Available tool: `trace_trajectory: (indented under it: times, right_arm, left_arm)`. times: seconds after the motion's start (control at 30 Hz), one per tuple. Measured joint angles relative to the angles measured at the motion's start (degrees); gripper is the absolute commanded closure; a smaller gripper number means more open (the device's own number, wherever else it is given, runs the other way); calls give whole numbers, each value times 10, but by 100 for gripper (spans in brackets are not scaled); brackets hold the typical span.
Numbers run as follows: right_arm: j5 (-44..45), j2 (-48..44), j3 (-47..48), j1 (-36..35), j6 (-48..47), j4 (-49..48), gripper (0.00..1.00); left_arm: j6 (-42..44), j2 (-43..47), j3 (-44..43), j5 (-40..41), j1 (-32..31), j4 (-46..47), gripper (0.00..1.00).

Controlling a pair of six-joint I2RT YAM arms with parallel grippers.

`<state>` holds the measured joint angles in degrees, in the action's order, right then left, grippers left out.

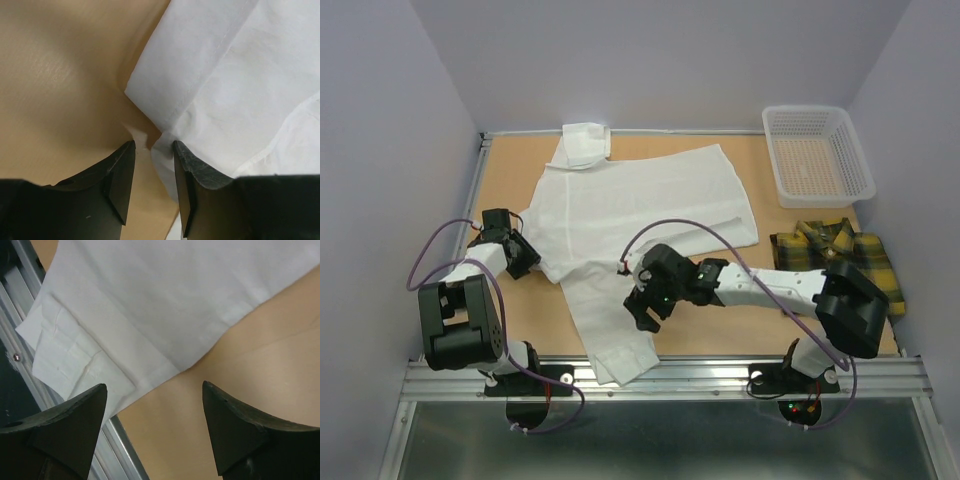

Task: Fold and stack the long sleeve shirts
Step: Fold the shirt

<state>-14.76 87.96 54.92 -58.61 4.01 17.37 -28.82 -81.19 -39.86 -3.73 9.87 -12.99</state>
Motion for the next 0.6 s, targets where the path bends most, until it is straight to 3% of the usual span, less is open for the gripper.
trace_trajectory:
  times: [0.27,0.6]
  right_arm:
    - [42,67,22,-107,-70,32,19]
    - [51,100,65,-138,-115,43,28]
  left_arm:
    - [3,-1,0,8,0,5,52]
    - [5,-2,0,14,0,10,52]
